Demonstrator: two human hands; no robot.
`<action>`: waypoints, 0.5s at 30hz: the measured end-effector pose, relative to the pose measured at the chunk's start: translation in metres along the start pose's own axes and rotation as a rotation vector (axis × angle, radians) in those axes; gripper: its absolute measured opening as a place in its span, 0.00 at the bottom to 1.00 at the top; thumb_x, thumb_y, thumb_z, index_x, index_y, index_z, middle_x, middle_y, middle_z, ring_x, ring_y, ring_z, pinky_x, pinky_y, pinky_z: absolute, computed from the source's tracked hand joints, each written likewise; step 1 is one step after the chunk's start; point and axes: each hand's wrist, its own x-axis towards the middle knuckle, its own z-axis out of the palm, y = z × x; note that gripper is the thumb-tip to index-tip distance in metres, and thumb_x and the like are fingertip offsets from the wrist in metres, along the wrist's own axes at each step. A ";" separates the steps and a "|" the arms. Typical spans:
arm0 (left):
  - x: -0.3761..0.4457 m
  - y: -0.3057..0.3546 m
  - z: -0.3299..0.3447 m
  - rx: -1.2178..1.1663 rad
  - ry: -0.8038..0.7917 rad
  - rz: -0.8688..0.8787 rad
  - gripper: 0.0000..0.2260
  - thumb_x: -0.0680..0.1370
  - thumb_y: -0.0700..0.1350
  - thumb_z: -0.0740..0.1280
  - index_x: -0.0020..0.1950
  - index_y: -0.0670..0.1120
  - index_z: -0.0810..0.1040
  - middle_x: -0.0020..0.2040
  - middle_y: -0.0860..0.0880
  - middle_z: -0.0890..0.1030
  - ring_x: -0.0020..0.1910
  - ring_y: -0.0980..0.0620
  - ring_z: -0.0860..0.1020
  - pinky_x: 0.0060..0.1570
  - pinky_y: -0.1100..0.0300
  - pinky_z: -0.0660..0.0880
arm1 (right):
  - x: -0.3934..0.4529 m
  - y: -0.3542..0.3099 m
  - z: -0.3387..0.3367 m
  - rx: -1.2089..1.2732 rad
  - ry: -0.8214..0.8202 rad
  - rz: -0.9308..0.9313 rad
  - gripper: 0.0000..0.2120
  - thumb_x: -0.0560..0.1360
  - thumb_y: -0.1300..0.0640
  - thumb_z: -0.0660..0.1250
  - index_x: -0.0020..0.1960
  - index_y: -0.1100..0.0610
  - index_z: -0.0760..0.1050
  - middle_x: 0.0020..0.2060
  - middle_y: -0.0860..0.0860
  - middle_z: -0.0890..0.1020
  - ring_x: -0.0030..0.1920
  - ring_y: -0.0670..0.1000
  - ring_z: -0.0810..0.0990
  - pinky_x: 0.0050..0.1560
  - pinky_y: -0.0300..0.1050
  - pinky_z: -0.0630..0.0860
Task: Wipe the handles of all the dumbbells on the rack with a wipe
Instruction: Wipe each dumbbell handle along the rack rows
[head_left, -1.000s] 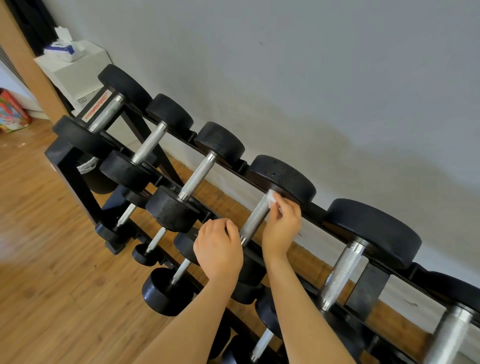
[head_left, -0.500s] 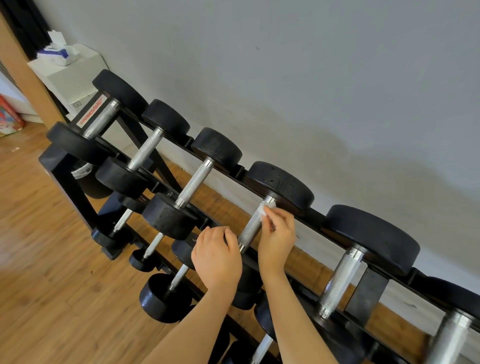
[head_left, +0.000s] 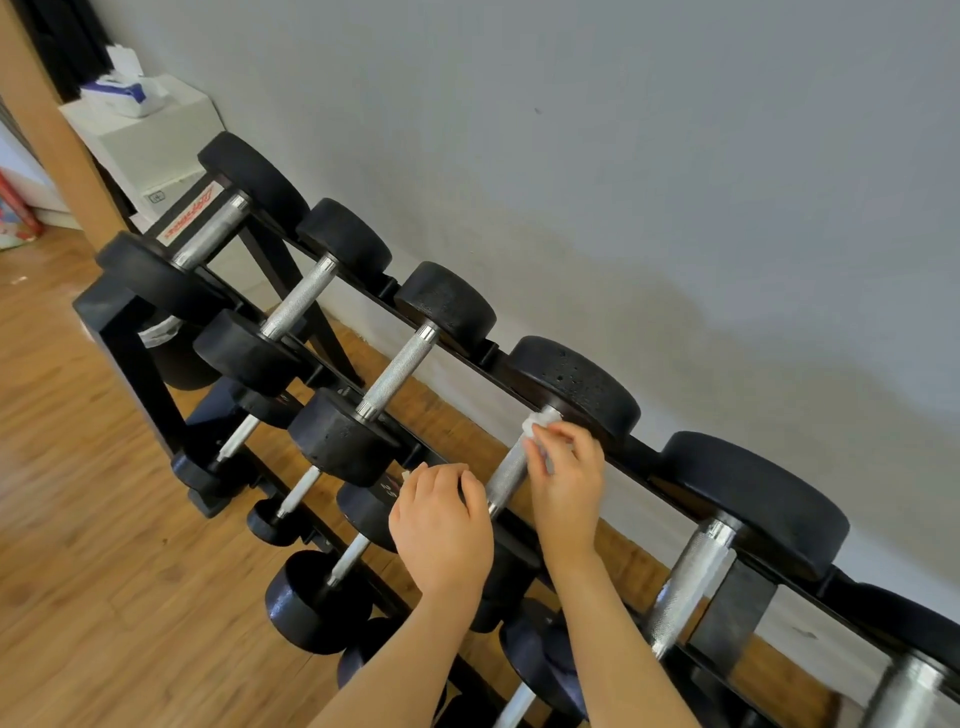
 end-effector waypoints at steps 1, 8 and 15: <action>0.000 0.000 0.000 0.002 -0.003 0.001 0.14 0.80 0.48 0.58 0.51 0.50 0.84 0.53 0.53 0.83 0.62 0.49 0.76 0.62 0.46 0.71 | 0.000 0.000 0.000 0.020 0.012 0.007 0.09 0.72 0.60 0.73 0.52 0.59 0.82 0.49 0.54 0.81 0.47 0.49 0.77 0.42 0.30 0.72; 0.000 -0.001 0.001 0.003 0.001 -0.015 0.12 0.80 0.47 0.59 0.50 0.50 0.83 0.52 0.53 0.83 0.61 0.48 0.77 0.62 0.46 0.72 | -0.002 -0.002 0.003 -0.037 0.002 -0.019 0.09 0.73 0.61 0.71 0.53 0.60 0.82 0.49 0.55 0.81 0.49 0.51 0.78 0.43 0.40 0.79; 0.000 -0.002 0.002 0.005 0.007 -0.012 0.11 0.80 0.47 0.61 0.52 0.49 0.84 0.53 0.52 0.83 0.64 0.48 0.75 0.64 0.46 0.69 | 0.016 -0.006 -0.007 -0.229 -0.056 -0.129 0.13 0.68 0.62 0.75 0.52 0.61 0.83 0.47 0.55 0.84 0.47 0.54 0.82 0.42 0.45 0.80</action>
